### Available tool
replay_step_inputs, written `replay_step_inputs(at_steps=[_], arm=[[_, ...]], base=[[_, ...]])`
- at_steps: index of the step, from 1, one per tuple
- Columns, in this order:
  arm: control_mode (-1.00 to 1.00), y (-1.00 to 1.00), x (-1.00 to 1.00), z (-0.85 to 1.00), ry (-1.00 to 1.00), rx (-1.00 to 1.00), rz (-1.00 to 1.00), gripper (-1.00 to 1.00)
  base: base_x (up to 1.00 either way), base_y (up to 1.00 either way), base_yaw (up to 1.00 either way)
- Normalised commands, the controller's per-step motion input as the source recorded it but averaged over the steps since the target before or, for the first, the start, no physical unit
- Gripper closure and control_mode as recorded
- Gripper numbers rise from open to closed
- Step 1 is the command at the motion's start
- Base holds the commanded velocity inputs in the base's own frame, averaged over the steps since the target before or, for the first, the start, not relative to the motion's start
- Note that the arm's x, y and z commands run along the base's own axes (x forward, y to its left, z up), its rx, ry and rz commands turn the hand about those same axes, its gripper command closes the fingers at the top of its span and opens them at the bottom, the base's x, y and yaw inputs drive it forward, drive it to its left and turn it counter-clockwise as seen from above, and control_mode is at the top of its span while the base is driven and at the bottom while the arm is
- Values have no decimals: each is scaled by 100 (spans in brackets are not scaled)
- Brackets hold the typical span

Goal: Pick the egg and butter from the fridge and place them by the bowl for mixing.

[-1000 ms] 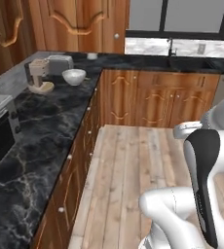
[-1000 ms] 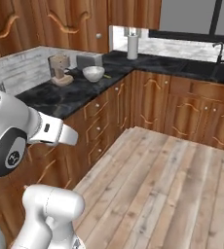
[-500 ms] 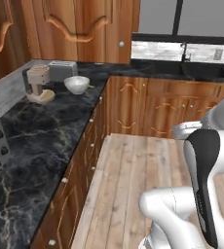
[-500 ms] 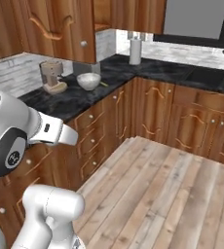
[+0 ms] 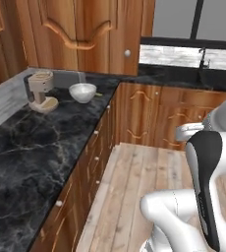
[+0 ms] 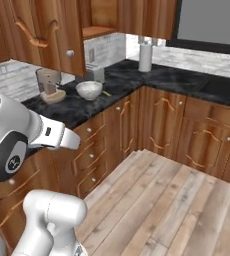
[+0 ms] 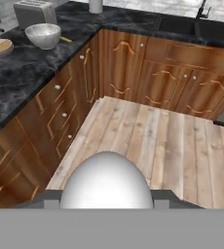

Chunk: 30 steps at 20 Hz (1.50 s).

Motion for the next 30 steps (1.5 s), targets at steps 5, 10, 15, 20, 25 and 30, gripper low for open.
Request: replay_step_inputs(at_steps=[5, 10, 15, 20, 25, 30], arm=[[100, 0, 0, 0, 0, 0, 0, 100], [100, 0, 0, 0, 0, 0, 0, 100], [100, 0, 0, 0, 0, 0, 0, 100], [100, 0, 0, 0, 0, 0, 0, 100], [100, 0, 0, 0, 0, 0, 0, 100], [100, 0, 0, 0, 0, 0, 0, 100]], base=[[40, -36, 27], [29, -38, 27], [14, -44, 19], [1, -54, 14], [23, -53, 11], [45, -49, 9]])
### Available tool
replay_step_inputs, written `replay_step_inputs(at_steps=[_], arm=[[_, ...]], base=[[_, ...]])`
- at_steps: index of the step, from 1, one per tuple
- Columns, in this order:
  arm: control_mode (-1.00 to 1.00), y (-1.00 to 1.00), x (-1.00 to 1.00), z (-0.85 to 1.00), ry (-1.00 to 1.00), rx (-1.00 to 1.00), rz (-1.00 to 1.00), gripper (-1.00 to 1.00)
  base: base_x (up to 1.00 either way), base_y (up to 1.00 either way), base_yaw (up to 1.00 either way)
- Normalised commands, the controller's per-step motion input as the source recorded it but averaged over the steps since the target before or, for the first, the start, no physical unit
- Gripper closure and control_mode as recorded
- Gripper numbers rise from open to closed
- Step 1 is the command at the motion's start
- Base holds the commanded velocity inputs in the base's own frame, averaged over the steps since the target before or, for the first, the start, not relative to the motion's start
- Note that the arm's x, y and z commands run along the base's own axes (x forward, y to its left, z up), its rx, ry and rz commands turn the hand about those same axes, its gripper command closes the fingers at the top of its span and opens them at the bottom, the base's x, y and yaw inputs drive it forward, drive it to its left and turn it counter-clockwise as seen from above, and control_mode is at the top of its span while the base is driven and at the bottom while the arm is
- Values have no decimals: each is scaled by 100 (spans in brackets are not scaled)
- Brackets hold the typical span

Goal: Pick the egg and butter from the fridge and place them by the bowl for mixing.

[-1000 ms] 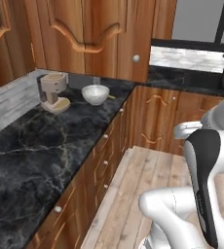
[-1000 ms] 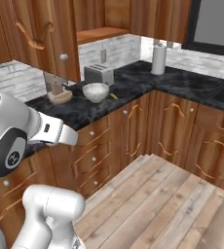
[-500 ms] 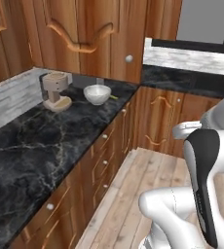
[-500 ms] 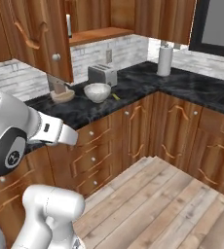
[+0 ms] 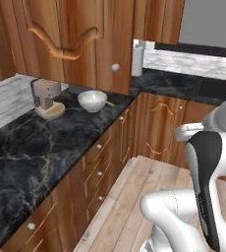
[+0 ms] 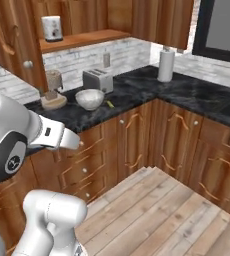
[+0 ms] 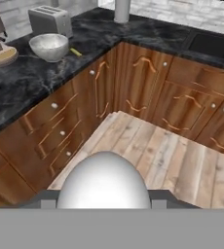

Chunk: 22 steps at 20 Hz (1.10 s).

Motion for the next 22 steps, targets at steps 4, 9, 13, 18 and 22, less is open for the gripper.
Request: replay_step_inputs(at_steps=[4, 9, 13, 18, 22], arm=[[100, 0, 0, 0, 0, 0, 0, 100], [100, 0, 0, 0, 0, 0, 0, 100], [100, 0, 0, 0, 0, 0, 0, 100], [100, 0, 0, 0, 0, 0, 0, 100], [100, 0, 0, 0, 0, 0, 0, 100]], base=[[47, -44, 16], [40, -38, 32], [39, -28, 48], [37, -41, 30], [42, -54, 12]])
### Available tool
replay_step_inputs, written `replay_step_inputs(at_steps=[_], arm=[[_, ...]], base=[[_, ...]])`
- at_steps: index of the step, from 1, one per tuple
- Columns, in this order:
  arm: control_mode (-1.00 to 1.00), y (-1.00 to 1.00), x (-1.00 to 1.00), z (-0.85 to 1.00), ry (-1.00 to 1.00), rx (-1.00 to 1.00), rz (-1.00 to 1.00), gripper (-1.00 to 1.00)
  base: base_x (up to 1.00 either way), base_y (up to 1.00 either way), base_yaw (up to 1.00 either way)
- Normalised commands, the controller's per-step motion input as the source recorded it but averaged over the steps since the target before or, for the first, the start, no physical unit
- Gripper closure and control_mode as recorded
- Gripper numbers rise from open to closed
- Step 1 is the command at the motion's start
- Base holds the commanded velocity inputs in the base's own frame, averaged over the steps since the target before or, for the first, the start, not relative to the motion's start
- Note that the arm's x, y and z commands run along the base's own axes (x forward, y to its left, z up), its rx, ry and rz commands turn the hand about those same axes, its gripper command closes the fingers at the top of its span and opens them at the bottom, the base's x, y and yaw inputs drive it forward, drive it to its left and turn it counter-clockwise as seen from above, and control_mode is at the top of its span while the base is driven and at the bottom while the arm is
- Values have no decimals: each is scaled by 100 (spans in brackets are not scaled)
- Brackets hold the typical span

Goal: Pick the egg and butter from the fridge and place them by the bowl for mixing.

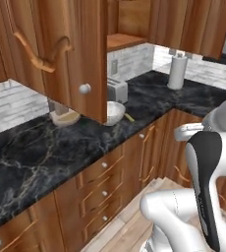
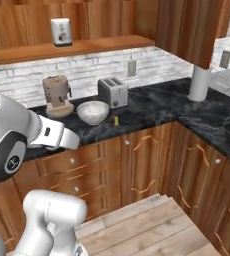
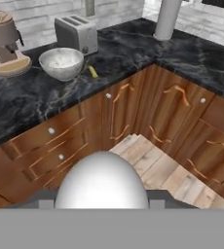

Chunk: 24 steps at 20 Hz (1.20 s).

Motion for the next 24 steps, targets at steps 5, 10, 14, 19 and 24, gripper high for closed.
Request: replay_step_inputs(at_steps=[5, 10, 14, 19, 24], arm=[[100, 0, 0, 0, 0, 0, 0, 100], [100, 0, 0, 0, 0, 0, 0, 100], [100, 0, 0, 0, 0, 0, 0, 100], [100, 0, 0, 0, 0, 0, 0, 100], [100, 0, 0, 0, 0, 0, 0, 100]], base=[[43, -47, 20], [49, -37, 28], [51, -30, 37], [53, -33, 26], [67, -38, 5]])
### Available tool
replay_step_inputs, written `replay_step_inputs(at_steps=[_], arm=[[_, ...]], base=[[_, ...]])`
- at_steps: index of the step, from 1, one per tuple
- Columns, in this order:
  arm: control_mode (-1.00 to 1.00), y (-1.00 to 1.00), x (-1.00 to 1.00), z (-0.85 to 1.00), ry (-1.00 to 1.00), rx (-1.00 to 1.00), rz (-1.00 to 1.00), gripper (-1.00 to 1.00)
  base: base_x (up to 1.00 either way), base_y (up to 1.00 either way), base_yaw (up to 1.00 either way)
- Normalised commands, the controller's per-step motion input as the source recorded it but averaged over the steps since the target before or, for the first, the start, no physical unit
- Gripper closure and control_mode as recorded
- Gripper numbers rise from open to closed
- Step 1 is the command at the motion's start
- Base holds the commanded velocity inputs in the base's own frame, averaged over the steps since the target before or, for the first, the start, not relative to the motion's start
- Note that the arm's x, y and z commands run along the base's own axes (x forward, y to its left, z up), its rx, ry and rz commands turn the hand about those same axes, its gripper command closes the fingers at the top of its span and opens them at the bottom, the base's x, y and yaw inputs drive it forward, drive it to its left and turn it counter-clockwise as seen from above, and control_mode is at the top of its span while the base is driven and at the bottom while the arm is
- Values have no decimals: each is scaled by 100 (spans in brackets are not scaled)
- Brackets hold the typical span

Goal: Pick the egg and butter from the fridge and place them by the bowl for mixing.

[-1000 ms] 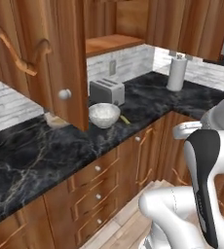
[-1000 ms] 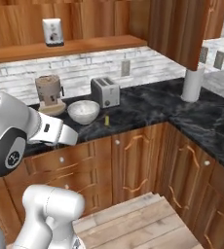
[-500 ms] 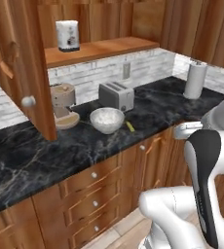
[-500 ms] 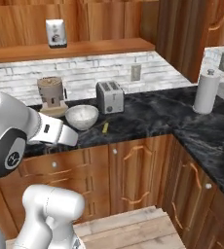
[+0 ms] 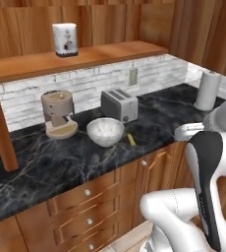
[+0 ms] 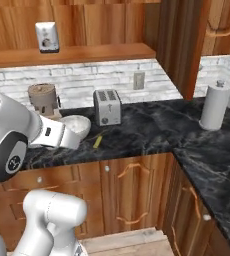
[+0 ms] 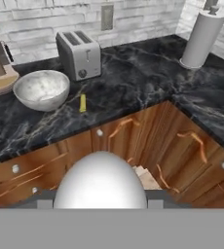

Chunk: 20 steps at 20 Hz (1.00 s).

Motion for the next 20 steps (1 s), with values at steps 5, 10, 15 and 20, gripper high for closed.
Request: replay_step_inputs(at_steps=[5, 10, 15, 20], arm=[[100, 0, 0, 0, 0, 0, 0, 100], [100, 0, 0, 0, 0, 0, 0, 100], [100, 0, 0, 0, 0, 0, 0, 100], [100, 0, 0, 0, 0, 0, 0, 100]], base=[[65, -14, 35], [52, -24, 31], [54, -20, 19], [32, -11, 3]])
